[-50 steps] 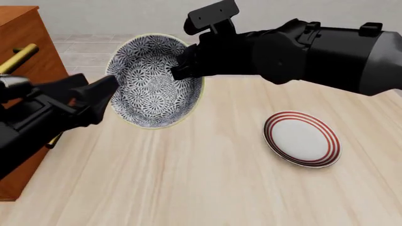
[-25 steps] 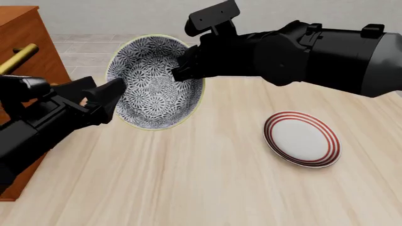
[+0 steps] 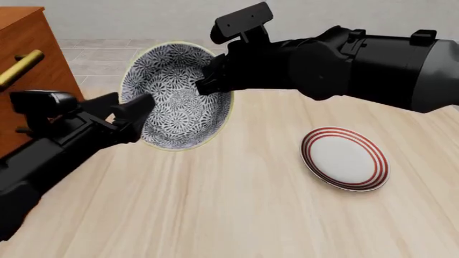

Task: Put the bowl on top of the cabinet.

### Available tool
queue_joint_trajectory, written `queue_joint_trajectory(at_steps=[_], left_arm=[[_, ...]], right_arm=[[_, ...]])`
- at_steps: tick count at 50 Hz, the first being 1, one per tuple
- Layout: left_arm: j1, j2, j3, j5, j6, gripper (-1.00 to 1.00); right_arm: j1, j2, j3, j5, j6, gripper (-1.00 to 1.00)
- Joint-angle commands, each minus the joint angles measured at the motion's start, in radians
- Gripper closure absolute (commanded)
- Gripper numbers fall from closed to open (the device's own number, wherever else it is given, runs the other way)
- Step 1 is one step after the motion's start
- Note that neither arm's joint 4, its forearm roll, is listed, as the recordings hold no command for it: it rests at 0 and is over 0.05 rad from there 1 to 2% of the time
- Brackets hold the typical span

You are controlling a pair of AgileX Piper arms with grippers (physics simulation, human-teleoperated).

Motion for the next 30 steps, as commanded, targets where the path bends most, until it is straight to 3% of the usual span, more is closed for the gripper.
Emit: queue_joint_trajectory(at_steps=[1,23,24,30], left_arm=[[-0.009,0.056,-0.005,-0.042,-0.008,-1.00],[-0.028,0.112,-0.032,-0.074,-0.010,-1.00],[-0.002,0.085,-0.023,-0.068,0.016,1.00],[0.008,0.077,-0.022,-0.055,0.026,1.00]], right_arm=[[0.001,-0.004,-0.002,-0.004,0.006,1.00],[0.000,0.000,0.005,-0.012,0.012,1.00],[0.000,0.000,0.005,-0.012,0.012,1.00],[-0.001,0.001,0.004,-0.011,0.011,1.00]])
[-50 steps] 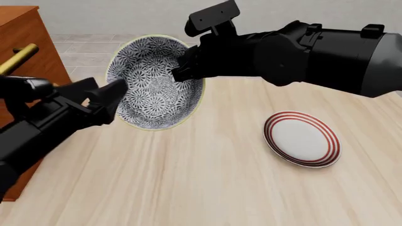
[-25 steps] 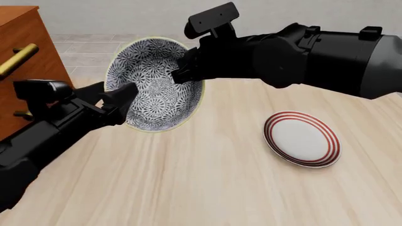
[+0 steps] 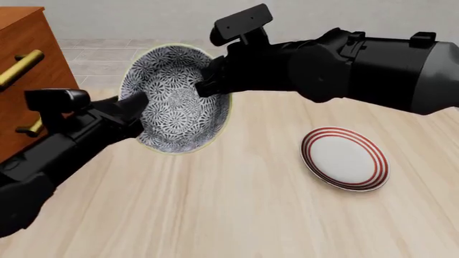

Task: Put the bowl on top of the cabinet.

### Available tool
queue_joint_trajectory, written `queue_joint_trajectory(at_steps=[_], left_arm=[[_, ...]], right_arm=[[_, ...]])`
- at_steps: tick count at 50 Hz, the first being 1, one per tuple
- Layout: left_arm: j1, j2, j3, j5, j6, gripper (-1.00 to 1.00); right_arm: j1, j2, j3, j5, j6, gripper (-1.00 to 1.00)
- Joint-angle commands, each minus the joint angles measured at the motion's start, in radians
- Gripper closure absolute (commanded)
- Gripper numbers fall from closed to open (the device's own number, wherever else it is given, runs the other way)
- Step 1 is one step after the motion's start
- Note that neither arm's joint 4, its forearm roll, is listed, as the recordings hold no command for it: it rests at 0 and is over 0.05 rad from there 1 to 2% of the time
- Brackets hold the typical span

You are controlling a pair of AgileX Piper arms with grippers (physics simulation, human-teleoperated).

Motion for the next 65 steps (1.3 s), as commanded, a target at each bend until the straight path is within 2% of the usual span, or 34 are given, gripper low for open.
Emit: queue_joint_trajectory(at_steps=[1,14,15,16,26,56,65], left_arm=[[-0.004,-0.015,0.000,0.001,0.011,1.00],[0.005,-0.029,0.001,0.009,0.008,1.00],[0.008,-0.032,0.001,0.010,0.006,1.00],[0.009,-0.033,0.001,0.011,0.007,1.00],[0.017,-0.043,0.002,0.017,0.003,1.00],[0.033,-0.050,-0.004,0.018,0.003,1.00],[0.033,-0.057,-0.017,0.030,0.009,1.00]], right_arm=[[-0.004,0.003,-0.006,-0.002,0.011,1.00],[-0.010,-0.001,-0.011,0.002,0.015,1.00],[-0.006,-0.004,-0.008,0.002,-0.007,-1.00],[-0.010,-0.003,-0.010,0.004,0.011,-1.00],[-0.005,-0.015,-0.008,0.017,-0.011,-1.00],[0.062,-0.104,0.058,0.017,0.015,-1.00],[0.057,-0.153,0.077,0.016,0.029,-1.00]])
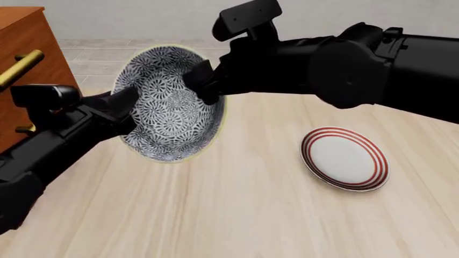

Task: Put the bowl on top of the cabinet.

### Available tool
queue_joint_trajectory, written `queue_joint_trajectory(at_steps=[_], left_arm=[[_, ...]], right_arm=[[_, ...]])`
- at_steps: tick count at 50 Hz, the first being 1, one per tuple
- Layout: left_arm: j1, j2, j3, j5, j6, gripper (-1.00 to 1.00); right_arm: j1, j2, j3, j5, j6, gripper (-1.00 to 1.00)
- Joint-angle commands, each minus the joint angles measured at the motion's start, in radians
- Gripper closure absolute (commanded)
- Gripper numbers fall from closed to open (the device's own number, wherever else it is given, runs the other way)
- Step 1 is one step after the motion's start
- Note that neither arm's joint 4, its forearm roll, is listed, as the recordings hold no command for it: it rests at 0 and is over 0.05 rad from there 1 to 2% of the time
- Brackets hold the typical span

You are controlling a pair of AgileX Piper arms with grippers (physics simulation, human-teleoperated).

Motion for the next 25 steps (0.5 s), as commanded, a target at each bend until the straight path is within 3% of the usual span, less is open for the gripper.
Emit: queue_joint_trajectory(at_steps=[1,11,13,15,23,25], left_arm=[[0.002,-0.010,-0.014,0.007,0.007,1.00],[0.007,-0.011,-0.015,0.010,0.015,1.00],[0.007,-0.014,-0.017,0.015,0.017,1.00],[0.007,-0.021,-0.019,0.024,0.020,1.00],[0.013,-0.041,-0.024,0.042,0.026,1.00],[0.009,-0.047,-0.026,0.045,0.032,1.00]], right_arm=[[0.004,-0.050,0.024,-0.003,0.014,-1.00],[0.001,-0.159,0.085,-0.049,0.070,-1.00],[0.009,-0.187,0.105,-0.063,0.119,-1.00],[-0.023,-0.203,0.116,-0.069,0.098,-1.00],[-0.025,-0.279,0.170,-0.102,0.112,-1.00],[0.000,-0.326,0.198,-0.131,0.091,-1.00]])
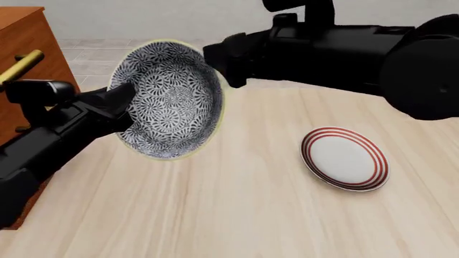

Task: Put the bowl on top of the cabinet.

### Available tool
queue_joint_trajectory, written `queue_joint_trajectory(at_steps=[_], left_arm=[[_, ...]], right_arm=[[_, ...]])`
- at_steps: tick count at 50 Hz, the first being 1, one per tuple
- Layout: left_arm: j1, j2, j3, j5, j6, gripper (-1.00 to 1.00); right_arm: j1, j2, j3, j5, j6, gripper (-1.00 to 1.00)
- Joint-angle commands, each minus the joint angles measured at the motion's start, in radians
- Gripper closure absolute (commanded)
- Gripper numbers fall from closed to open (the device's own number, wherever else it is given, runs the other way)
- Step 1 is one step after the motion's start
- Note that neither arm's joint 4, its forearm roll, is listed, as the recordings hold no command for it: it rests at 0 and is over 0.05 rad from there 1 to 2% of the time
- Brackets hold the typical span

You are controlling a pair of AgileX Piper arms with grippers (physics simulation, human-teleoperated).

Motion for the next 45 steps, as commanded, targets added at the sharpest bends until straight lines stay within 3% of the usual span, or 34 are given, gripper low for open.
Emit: queue_joint_trajectory(at_steps=[1,3,16,28,31,34,36,45], left_arm=[[0.000,-0.026,-0.014,0.022,0.011,1.00],[-0.002,-0.031,-0.019,0.030,0.012,1.00],[-0.014,-0.036,-0.064,0.088,0.017,1.00],[-0.036,-0.045,-0.133,0.202,-0.011,1.00],[-0.051,-0.049,-0.158,0.240,-0.055,1.00],[-0.051,-0.063,-0.169,0.258,-0.041,1.00],[0.023,-0.133,-0.170,0.299,0.038,1.00],[-0.011,-0.117,-0.235,0.379,-0.004,1.00]], right_arm=[[-0.004,-0.133,0.090,-0.073,0.027,-1.00],[0.012,-0.167,0.118,-0.103,0.011,-1.00],[-0.010,-0.222,0.178,-0.167,0.041,-1.00],[0.020,-0.324,0.275,-0.250,0.068,-1.00],[0.015,-0.349,0.302,-0.273,0.076,-1.00],[0.003,-0.361,0.319,-0.289,0.083,-1.00],[-0.007,-0.374,0.339,-0.300,0.089,-1.00],[-0.043,-0.391,0.389,-0.339,0.126,-1.00]])
